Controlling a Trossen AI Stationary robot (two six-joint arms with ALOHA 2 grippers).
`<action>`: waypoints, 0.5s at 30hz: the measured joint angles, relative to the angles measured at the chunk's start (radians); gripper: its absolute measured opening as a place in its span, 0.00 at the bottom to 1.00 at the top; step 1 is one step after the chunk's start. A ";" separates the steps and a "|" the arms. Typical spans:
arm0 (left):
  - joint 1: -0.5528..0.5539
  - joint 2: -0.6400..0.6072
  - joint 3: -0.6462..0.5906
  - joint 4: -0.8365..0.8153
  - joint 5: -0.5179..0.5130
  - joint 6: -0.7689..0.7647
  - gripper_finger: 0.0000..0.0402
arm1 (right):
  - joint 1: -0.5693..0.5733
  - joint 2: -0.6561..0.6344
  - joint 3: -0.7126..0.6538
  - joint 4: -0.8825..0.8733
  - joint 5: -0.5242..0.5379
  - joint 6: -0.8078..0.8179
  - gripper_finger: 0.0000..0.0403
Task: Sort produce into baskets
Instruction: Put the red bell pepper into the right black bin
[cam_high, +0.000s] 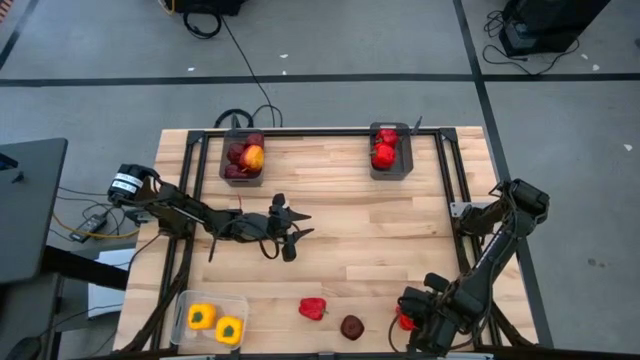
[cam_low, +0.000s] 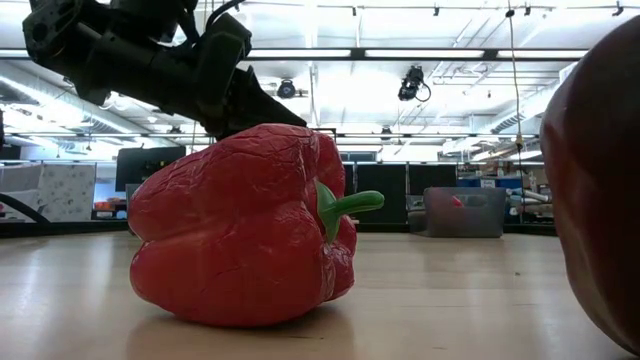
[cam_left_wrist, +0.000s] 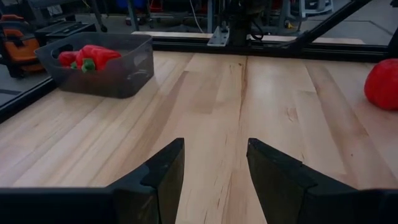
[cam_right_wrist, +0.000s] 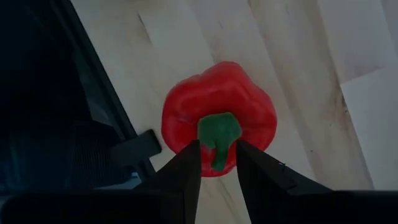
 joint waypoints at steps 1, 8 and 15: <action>0.000 0.000 0.000 0.000 0.000 0.000 0.45 | 0.001 0.000 0.000 0.000 0.001 -0.003 0.28; 0.000 0.000 0.000 0.000 0.000 0.000 0.45 | 0.006 0.000 0.000 0.015 0.016 -0.027 0.31; 0.000 0.000 0.000 0.000 0.000 0.000 0.45 | 0.024 0.000 0.000 0.004 0.043 -0.015 0.41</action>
